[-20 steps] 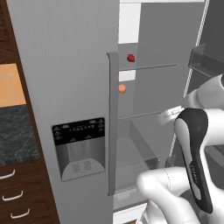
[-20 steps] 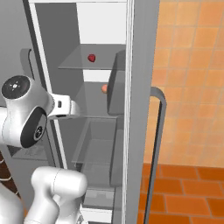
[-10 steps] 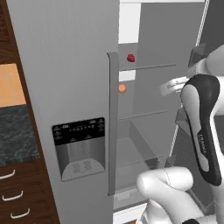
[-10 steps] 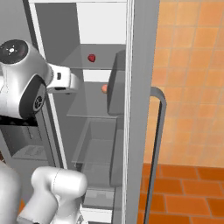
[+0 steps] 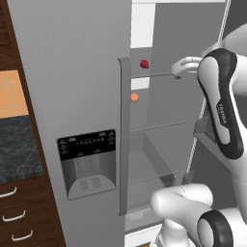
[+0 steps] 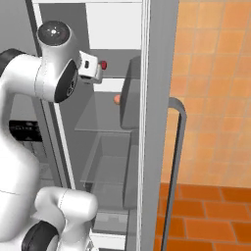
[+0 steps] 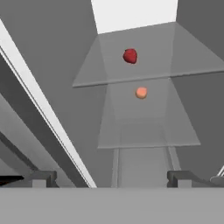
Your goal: Take the strawberry from the fridge and place it on top of the pancake, located on the dining counter.
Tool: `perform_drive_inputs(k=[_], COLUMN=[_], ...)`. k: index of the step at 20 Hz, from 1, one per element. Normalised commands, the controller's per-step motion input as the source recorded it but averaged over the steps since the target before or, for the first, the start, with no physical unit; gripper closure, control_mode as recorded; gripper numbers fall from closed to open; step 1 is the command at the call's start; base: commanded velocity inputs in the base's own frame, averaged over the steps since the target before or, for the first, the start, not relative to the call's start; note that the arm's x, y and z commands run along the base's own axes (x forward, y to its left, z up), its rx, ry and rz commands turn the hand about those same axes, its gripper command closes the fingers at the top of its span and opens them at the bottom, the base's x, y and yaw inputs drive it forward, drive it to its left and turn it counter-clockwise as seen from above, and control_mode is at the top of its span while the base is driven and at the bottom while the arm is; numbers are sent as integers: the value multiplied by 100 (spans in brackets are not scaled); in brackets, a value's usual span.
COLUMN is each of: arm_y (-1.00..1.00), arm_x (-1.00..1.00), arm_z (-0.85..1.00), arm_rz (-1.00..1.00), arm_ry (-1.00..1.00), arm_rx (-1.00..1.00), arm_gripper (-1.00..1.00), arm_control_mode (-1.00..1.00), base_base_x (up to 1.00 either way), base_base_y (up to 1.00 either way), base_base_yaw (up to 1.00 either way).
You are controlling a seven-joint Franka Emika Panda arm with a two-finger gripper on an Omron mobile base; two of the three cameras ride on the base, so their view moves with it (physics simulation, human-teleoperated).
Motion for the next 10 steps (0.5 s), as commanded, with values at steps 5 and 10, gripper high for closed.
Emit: perform_drive_inputs(k=[5,10], arm_y=[-6,0], arm_x=[43,47], arm_z=[0,2], arm_rz=[0,0], arm_ry=[-28,-5], arm_rx=[7,-10], arm_gripper=[-100,-100], arm_control_mode=[-100,-100], base_base_x=[0,0], base_base_y=[0,0], base_base_yaw=[0,0])
